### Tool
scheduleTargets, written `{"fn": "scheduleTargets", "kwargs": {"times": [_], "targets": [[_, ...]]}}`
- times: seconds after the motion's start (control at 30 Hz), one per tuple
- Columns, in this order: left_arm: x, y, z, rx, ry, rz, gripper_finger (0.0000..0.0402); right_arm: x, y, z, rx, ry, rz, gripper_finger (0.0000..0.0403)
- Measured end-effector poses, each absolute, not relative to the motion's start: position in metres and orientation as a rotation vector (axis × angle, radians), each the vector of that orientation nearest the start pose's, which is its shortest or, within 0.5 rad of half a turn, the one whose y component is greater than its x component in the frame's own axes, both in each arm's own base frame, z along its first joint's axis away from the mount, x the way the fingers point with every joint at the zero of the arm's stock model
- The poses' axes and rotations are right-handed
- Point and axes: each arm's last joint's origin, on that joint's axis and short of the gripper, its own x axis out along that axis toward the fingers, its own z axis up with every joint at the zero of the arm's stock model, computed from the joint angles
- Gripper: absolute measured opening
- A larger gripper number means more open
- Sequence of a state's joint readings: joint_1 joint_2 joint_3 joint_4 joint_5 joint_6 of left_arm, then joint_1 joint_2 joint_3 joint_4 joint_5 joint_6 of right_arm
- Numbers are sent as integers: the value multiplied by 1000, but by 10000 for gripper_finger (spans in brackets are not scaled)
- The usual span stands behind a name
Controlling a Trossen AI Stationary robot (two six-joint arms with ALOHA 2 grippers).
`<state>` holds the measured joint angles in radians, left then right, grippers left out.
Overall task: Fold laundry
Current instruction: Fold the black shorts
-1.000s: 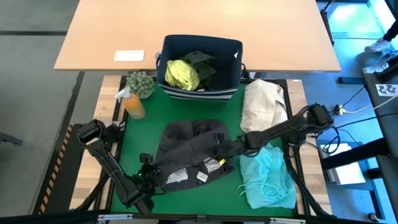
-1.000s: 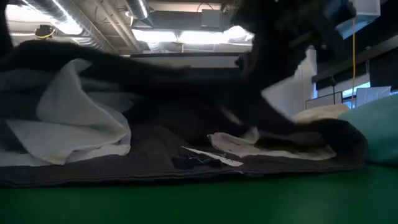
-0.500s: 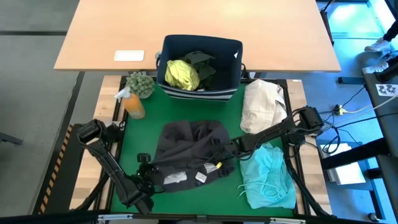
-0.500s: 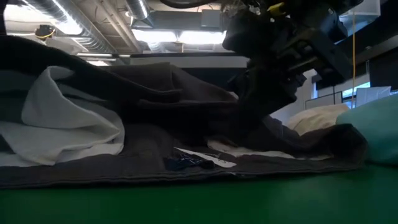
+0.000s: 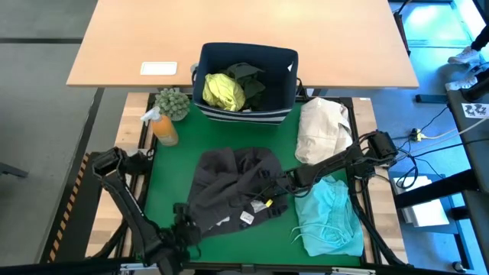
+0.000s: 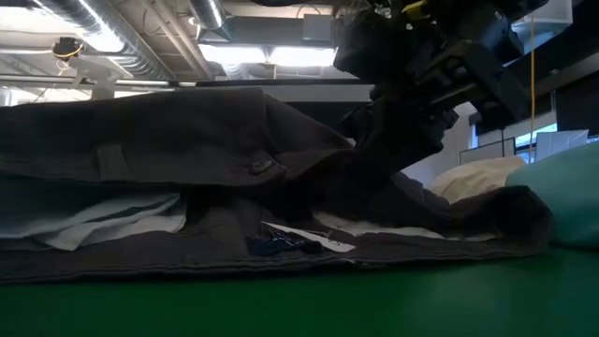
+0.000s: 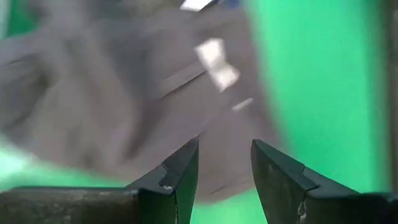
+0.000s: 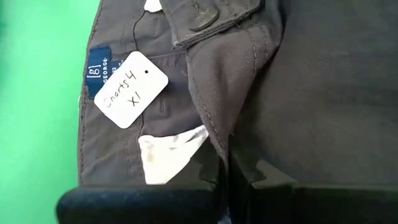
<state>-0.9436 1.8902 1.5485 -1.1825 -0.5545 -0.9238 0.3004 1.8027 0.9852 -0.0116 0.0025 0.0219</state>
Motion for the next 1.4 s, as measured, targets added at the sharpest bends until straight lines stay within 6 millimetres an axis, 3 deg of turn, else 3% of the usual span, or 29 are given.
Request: {"fn": "scheduleTargets", "kwargs": {"times": [0.1, 0.23, 0.43, 0.6, 0.8, 1.1, 1.4], "targets": [[231, -288, 228, 129, 1029, 199, 145, 342, 106, 152, -105, 812, 267, 8], [240, -283, 211, -69, 982, 395, 152, 342, 106, 152, -105, 811, 268, 8], [252, -281, 185, -204, 1030, 524, 166, 342, 106, 152, -105, 810, 267, 8], [255, -281, 172, -226, 1142, 530, 174, 343, 106, 153, -106, 808, 264, 8], [253, -284, 170, -284, 1235, 514, 181, 343, 106, 153, -107, 806, 257, 8], [249, -281, 170, -311, 1231, 591, 182, 345, 106, 155, -96, 773, 256, 8], [261, -281, 143, -333, 1297, 627, 182, 350, 108, 161, -58, 697, 251, 8]]}}
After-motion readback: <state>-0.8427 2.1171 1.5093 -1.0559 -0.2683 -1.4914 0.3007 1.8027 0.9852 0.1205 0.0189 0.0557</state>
